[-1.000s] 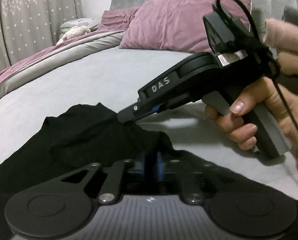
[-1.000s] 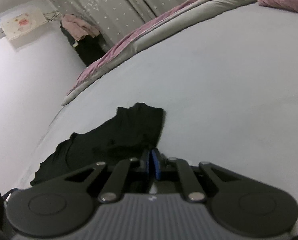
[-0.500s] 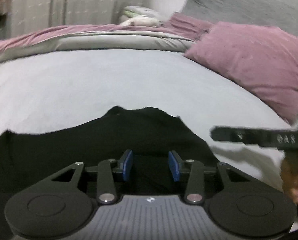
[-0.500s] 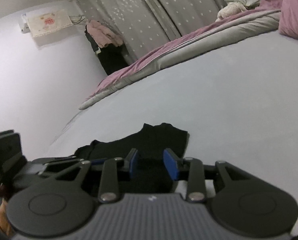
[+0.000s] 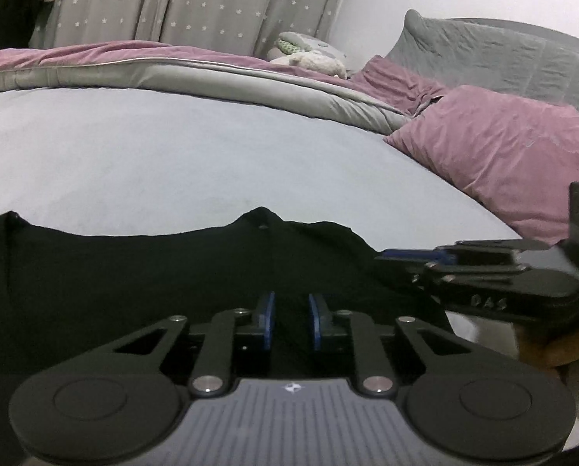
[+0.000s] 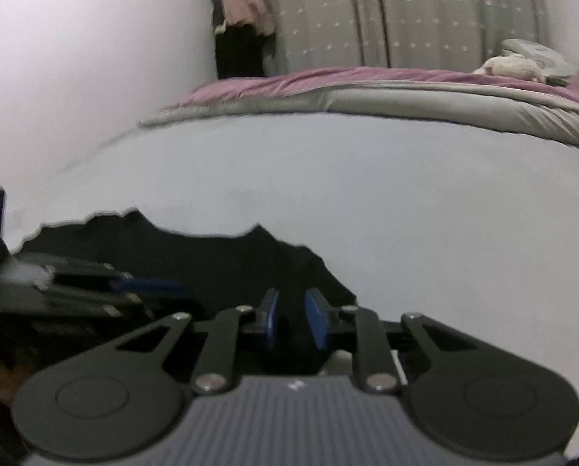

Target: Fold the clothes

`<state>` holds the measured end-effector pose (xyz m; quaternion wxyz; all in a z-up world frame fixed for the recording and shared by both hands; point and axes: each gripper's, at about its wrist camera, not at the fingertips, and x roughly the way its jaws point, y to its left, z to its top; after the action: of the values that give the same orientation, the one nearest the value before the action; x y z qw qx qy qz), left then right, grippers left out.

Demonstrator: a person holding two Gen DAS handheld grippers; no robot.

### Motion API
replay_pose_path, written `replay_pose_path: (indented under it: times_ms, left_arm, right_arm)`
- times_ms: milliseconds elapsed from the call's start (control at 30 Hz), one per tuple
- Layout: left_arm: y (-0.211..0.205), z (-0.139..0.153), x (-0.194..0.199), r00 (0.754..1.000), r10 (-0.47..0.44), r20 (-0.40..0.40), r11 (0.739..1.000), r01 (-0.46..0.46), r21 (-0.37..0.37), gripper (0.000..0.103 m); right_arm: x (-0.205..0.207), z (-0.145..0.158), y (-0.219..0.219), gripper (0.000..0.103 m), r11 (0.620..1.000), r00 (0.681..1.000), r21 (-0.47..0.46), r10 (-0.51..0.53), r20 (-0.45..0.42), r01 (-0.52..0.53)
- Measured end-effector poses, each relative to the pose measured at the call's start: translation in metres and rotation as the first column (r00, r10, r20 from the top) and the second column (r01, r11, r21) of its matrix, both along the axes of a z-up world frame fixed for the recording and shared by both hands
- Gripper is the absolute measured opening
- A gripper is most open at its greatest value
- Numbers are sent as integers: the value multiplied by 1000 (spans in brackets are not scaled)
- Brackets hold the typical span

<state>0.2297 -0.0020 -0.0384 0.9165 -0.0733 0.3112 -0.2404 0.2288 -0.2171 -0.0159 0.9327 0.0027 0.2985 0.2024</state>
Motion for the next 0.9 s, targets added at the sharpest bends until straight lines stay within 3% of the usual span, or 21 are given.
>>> replay_pose_path:
  times_ms: [100, 233, 367, 733, 900]
  left_arm:
    - [-1, -1, -1, 1000, -2, 5, 1000, 2, 5, 14]
    - [-3, 1, -4, 1000, -5, 15, 1000, 5, 19, 3]
    - [-5, 5, -9, 999, -9, 41, 999, 7, 33, 3]
    - [-2, 11, -12, 997, 9, 79, 999, -12, 35, 3]
    - [-2, 7, -7, 999, 6, 35, 999, -8, 45, 3]
  right_arm:
    - [3, -8, 3, 18, 999, 999, -13, 33, 6, -33]
    - [2, -10, 7, 16, 998, 998, -37, 61, 13, -60]
    - [-1, -8, 9, 7, 997, 998, -54, 63, 29, -62]
    - [-7, 6, 1, 6, 1000, 993, 2, 13, 113, -13]
    - [-1, 0, 3, 8, 999, 998, -29, 14, 64, -12]
